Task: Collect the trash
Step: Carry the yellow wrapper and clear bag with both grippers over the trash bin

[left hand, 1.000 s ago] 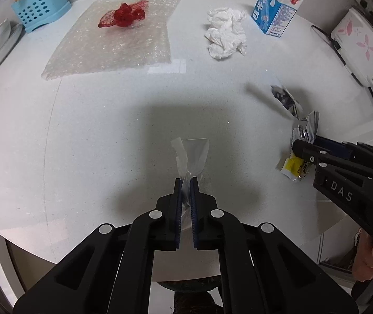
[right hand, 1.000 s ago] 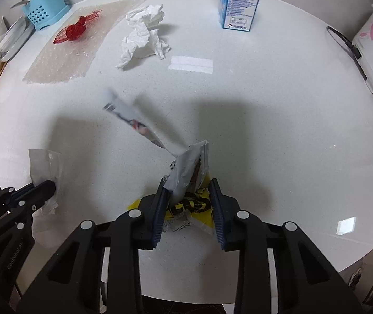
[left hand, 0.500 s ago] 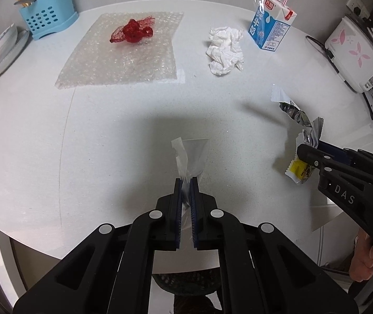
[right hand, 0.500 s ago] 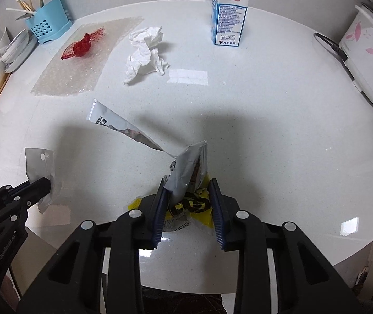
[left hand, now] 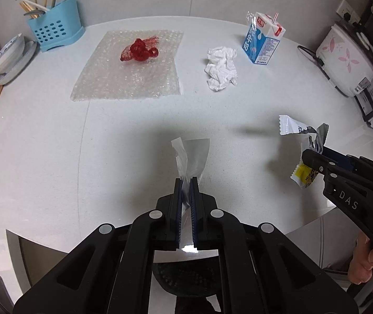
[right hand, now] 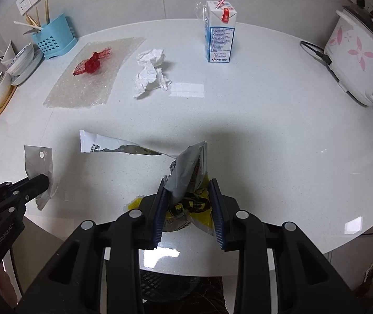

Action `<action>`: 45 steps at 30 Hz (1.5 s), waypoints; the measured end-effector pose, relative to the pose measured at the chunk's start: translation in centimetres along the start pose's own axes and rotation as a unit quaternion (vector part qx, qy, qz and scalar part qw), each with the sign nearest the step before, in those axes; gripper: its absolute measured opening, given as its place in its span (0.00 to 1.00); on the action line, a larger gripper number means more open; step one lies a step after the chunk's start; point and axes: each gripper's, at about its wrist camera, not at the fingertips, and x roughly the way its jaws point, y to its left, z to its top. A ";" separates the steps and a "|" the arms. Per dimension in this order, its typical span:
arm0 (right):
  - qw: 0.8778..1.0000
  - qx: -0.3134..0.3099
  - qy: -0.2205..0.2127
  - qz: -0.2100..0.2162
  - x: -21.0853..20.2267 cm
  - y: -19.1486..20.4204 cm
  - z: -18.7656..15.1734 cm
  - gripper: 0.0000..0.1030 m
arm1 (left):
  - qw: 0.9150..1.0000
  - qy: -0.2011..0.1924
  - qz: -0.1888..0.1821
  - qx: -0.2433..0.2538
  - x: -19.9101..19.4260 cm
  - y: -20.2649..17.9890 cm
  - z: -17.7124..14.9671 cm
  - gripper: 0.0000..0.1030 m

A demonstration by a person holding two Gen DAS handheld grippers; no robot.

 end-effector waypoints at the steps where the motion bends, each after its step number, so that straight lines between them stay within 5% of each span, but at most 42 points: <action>1: 1.000 0.001 -0.002 0.000 -0.2 0.0 -0.1 0.29 | 1.000 -0.002 -0.001 0.000 -0.2 0.0 -0.1 0.05; 45: 0.996 -0.034 -0.085 0.021 -9.4 5.5 -8.6 0.29 | 0.997 -0.067 -0.025 0.001 -8.5 2.7 -9.7 0.05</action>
